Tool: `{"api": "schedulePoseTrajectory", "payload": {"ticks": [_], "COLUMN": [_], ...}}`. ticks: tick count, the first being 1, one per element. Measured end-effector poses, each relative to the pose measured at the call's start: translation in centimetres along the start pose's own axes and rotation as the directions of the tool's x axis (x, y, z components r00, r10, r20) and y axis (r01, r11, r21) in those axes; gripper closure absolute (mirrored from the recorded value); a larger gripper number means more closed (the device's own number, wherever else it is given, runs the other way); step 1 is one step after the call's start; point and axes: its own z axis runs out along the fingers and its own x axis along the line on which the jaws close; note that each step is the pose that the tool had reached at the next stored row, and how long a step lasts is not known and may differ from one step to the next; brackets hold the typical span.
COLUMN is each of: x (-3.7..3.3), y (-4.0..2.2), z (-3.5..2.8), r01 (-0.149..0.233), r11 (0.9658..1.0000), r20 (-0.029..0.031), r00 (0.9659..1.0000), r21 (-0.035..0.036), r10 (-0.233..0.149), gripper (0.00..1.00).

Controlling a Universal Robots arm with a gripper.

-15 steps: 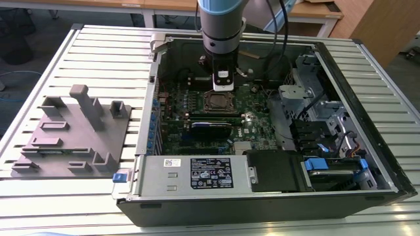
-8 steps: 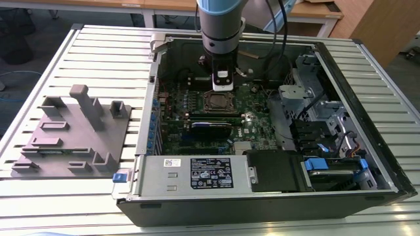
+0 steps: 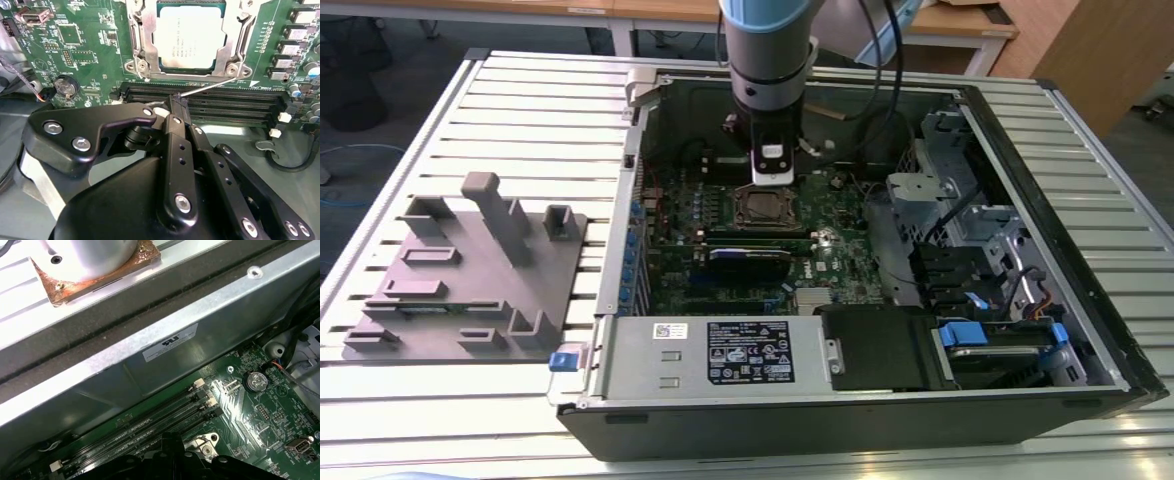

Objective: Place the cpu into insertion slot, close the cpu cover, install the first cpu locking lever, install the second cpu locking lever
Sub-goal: 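Install the first cpu locking lever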

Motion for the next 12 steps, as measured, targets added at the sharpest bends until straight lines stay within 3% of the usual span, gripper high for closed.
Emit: {"api": "schedulePoseTrajectory", "payload": {"ticks": [5,9,12], "x": [0.06,0.11,0.13], "y": [0.05,0.08,0.10], "z": [0.17,0.34,0.45], "r01": [0.000,0.003,0.004], "r11": [1.0000,0.9999,0.9999], "r20": [0.0019,0.0102,0.0125], "r00": [1.0000,0.9999,0.9999], "r21": [0.0026,0.0128,0.0146], "r10": [0.000,-0.003,-0.004], "gripper": [0.89,0.89,0.89]}}
